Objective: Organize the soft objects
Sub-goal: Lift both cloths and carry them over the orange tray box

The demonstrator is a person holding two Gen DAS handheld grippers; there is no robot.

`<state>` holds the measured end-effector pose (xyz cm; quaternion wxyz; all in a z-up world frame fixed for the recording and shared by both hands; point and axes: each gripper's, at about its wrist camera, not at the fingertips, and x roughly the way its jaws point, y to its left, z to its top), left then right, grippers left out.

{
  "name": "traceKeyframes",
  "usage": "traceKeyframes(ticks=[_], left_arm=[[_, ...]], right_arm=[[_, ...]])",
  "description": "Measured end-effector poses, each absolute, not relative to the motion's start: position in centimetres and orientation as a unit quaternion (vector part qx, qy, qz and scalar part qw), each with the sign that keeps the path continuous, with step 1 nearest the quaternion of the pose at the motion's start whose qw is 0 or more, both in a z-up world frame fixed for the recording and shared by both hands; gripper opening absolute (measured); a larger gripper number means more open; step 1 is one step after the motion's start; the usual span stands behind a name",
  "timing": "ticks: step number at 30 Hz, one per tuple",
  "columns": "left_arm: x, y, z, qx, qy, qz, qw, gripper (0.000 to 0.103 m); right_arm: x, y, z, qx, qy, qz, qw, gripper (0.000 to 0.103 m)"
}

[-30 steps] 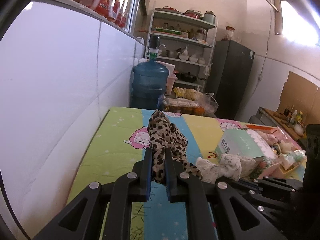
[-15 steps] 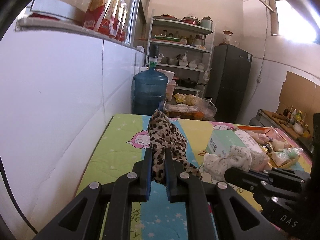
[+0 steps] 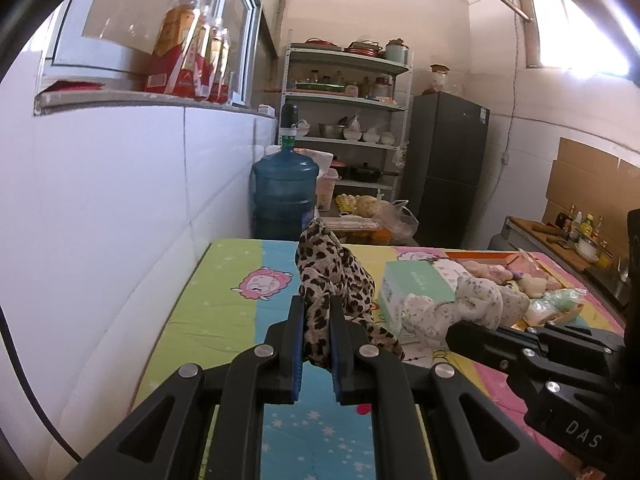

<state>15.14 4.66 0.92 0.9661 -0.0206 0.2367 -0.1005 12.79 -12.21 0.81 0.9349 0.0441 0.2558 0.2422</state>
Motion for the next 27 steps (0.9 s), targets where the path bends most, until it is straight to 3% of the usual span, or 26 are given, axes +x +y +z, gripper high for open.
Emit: traceKeyframes(ticks=[27], left_arm=[[13.1,-4.1,3.6,0.018,0.208,-0.153,0.966,0.011]], right_arm=[[9.0,-19.9,2.3,0.082,0.216,0.189,0.954,0.005]])
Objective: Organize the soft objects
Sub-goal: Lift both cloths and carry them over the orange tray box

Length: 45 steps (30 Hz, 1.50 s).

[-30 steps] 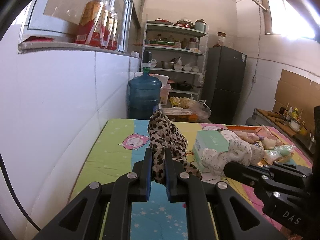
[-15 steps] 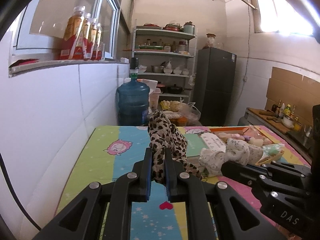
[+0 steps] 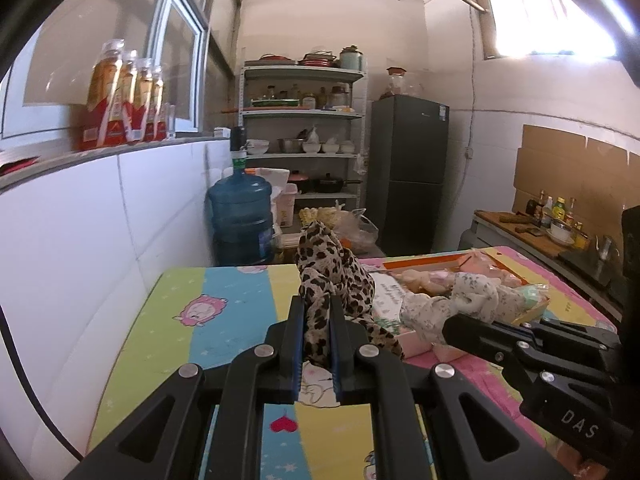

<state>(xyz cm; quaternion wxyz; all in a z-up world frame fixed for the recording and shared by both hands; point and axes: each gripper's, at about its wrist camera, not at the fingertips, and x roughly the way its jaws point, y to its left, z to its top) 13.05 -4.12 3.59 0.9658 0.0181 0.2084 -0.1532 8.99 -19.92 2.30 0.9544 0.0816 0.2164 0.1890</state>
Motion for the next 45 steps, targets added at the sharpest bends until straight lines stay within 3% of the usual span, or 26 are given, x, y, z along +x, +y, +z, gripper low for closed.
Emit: traceKeyframes(ticks=[21,45], left_arm=[[14.2,-13.0,2.9,0.027,0.213,-0.213,0.953,0.011],[20.7,-24.7,1.2,0.026,0.237,-0.284,0.929,0.011]], right_arm=[[8.2,-28.9,1.4,0.129,0.208,0.129,0.961,0.005],[12.4,-42.0,1.1,0.149,0.196,0.034,0.969,0.006]])
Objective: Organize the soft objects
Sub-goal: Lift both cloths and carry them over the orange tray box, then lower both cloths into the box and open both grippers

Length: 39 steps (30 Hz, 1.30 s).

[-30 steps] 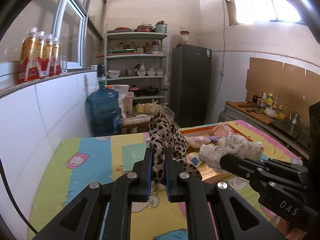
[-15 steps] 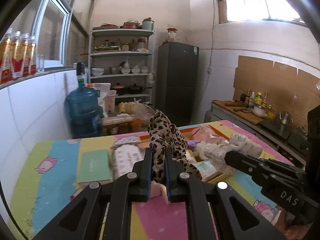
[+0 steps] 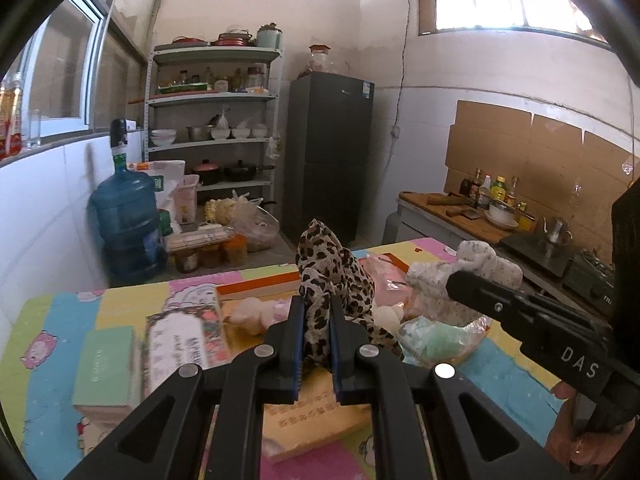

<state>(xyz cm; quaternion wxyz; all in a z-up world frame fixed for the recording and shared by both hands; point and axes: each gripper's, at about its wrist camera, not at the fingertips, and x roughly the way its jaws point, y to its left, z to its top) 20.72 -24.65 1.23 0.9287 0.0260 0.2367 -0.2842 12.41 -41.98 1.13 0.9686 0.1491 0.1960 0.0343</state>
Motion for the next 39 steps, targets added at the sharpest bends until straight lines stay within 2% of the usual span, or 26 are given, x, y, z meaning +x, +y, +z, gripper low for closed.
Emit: traceKeyframes(ticks=[24,39], left_arm=[[26.3,-29.4,-3.2,0.025,0.289,-0.285,0.914,0.011],[28.1,-30.0,-5.8,0.022,0.339,-0.283,0.897,0.011]], right_arm=[[19.6,-46.0,-1.8,0.159,0.224,0.026,0.961,0.006],[21.8,-46.6,-5.3,0.189,0.282,0.040,0.940,0.006]])
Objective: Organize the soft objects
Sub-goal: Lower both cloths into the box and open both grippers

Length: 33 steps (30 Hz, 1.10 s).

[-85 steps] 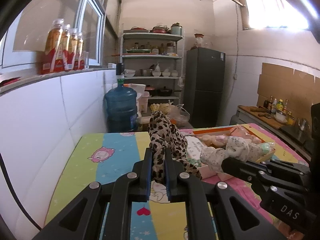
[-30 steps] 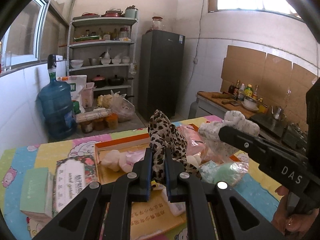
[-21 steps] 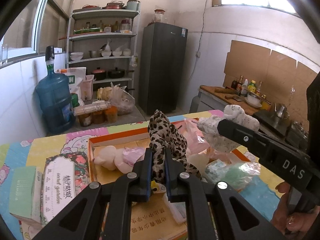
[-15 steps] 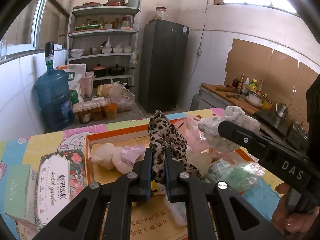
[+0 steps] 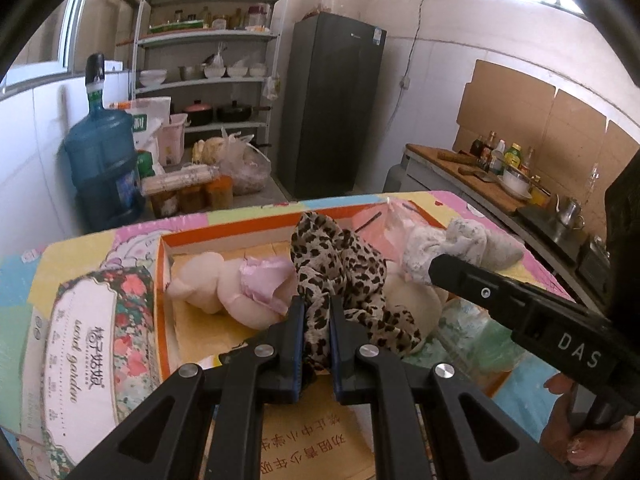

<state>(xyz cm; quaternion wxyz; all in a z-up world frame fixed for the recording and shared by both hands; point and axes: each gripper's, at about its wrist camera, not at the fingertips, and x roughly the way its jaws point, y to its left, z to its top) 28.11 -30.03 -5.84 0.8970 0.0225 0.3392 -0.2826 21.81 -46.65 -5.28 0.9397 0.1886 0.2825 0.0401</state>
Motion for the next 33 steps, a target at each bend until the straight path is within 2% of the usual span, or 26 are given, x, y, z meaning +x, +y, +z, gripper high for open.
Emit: traceKeyframes(ticks=[10,12,14,16,18,21,23,25,29,33], left_arm=[[28.5,-29.8,-6.4,0.014,0.350,-0.287,0.891,0.012],[28.6,-29.8,-6.6,0.011,0.355,-0.289,0.889,0.016],[28.7,-29.8,-6.5,0.011,0.355,-0.291,0.888,0.025],[28.6,-29.8,-6.5,0.011,0.354,-0.290,0.889,0.030],[28.5,-29.9,-6.5,0.013,0.355,-0.287,0.889,0.031],[28.2,-29.9,-6.4,0.014,0.359,-0.281,0.890,0.037],[27.9,-29.8,-6.2,0.017,0.359,-0.277,0.891,0.048],[27.6,-29.7,-6.0,0.016,0.356,-0.279,0.892,0.053],[26.7,-29.3,-5.6,0.011,0.352,-0.290,0.890,0.060],[25.9,-28.9,-5.5,0.014,0.349,-0.287,0.892,0.064]], right_arm=[[22.2,-46.6,-6.1,0.194,0.297,0.042,0.934,0.008],[22.2,-46.5,-6.1,0.193,0.299,0.040,0.934,0.008],[22.1,-46.5,-6.0,0.192,0.300,0.038,0.934,0.009],[22.2,-46.4,-5.9,0.193,0.301,0.041,0.933,0.014],[22.0,-46.4,-5.8,0.199,0.299,0.047,0.932,0.025],[21.8,-46.3,-5.7,0.204,0.298,0.049,0.931,0.026],[21.6,-46.3,-5.7,0.210,0.299,0.050,0.929,0.026],[21.2,-46.2,-5.6,0.213,0.300,0.050,0.929,0.027],[20.3,-45.6,-5.2,0.212,0.298,0.048,0.930,0.053],[19.4,-45.6,-5.3,0.220,0.301,0.040,0.927,0.058]])
